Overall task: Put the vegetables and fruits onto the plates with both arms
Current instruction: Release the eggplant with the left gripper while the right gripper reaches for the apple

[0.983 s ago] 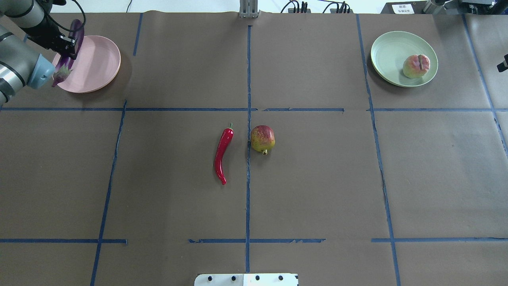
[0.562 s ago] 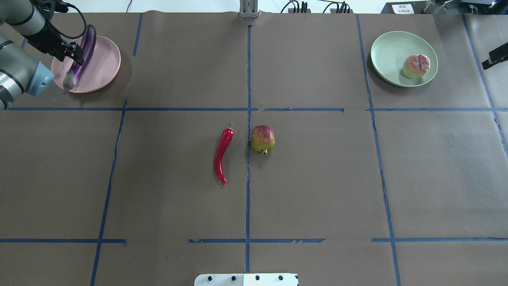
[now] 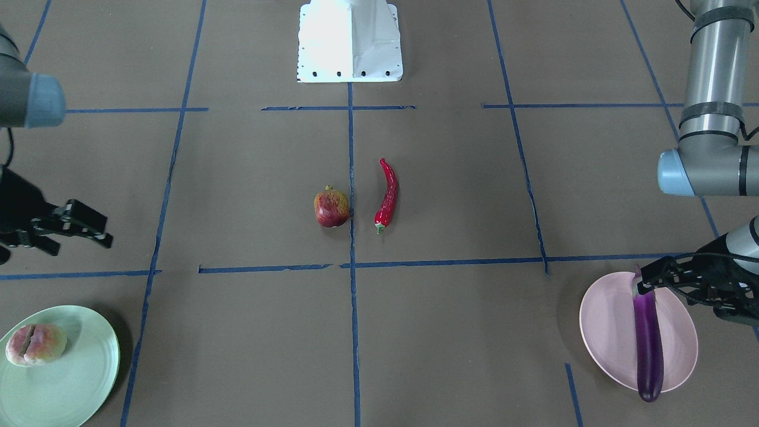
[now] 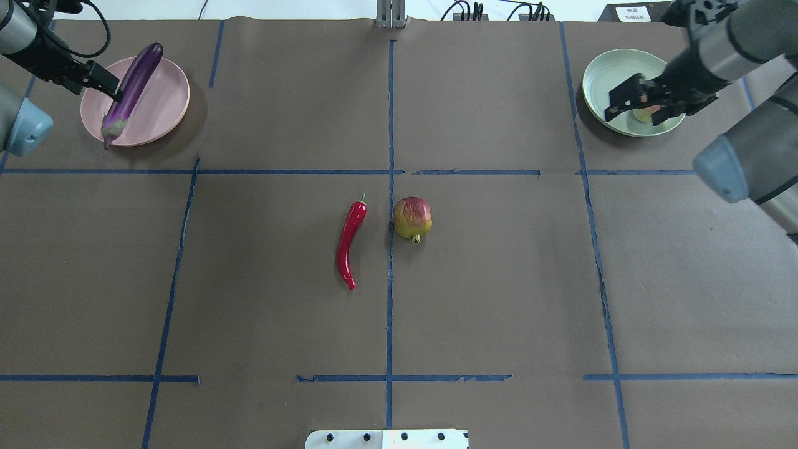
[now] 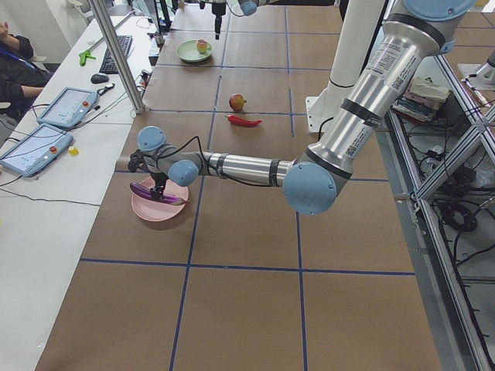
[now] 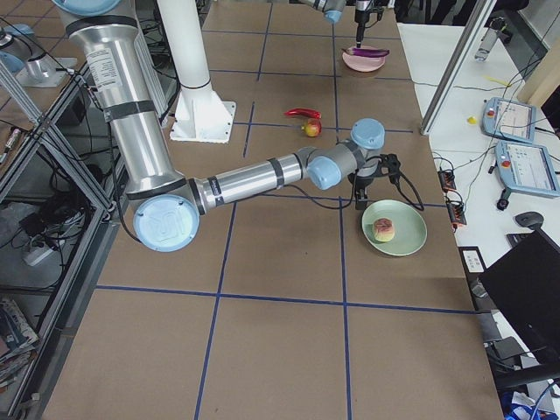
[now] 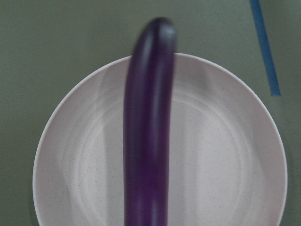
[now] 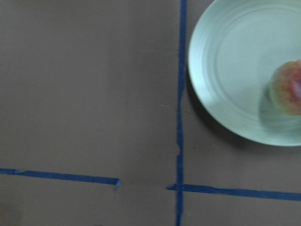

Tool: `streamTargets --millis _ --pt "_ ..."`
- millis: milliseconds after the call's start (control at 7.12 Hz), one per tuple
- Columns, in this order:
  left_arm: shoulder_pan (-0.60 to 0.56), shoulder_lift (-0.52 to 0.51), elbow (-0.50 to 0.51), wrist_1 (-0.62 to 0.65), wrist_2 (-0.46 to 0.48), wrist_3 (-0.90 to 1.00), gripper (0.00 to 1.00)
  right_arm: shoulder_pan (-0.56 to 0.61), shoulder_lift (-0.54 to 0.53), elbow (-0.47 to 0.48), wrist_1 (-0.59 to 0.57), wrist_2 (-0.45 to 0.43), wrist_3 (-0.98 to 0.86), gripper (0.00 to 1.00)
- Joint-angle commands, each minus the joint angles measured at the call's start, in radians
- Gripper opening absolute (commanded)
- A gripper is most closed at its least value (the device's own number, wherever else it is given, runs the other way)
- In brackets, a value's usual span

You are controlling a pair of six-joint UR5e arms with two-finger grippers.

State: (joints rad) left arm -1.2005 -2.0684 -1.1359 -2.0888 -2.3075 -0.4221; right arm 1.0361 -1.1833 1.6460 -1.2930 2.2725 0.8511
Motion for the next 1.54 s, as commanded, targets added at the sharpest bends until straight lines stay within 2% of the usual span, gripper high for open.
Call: streamTargets --millis 0,140,421,702,1404 --pt "0.001 0.007 -0.027 0.006 0.002 -0.053 1.00 -0.228 0.175 0.008 -0.096 -0.167 0.182 1.00" --pt "0.002 0.007 -0.041 0.006 0.003 -0.084 1.00 -0.308 0.280 0.002 -0.241 -0.265 0.186 1.00" --pt "0.005 0.007 -0.047 0.006 0.003 -0.089 1.00 -0.428 0.338 -0.015 -0.279 -0.413 0.255 1.00" --pt "0.006 0.008 -0.053 0.006 0.003 -0.089 1.00 -0.470 0.431 -0.128 -0.278 -0.465 0.263 1.00" --pt "0.010 0.013 -0.057 0.006 0.005 -0.089 1.00 -0.518 0.436 -0.218 -0.276 -0.487 0.253 0.98"
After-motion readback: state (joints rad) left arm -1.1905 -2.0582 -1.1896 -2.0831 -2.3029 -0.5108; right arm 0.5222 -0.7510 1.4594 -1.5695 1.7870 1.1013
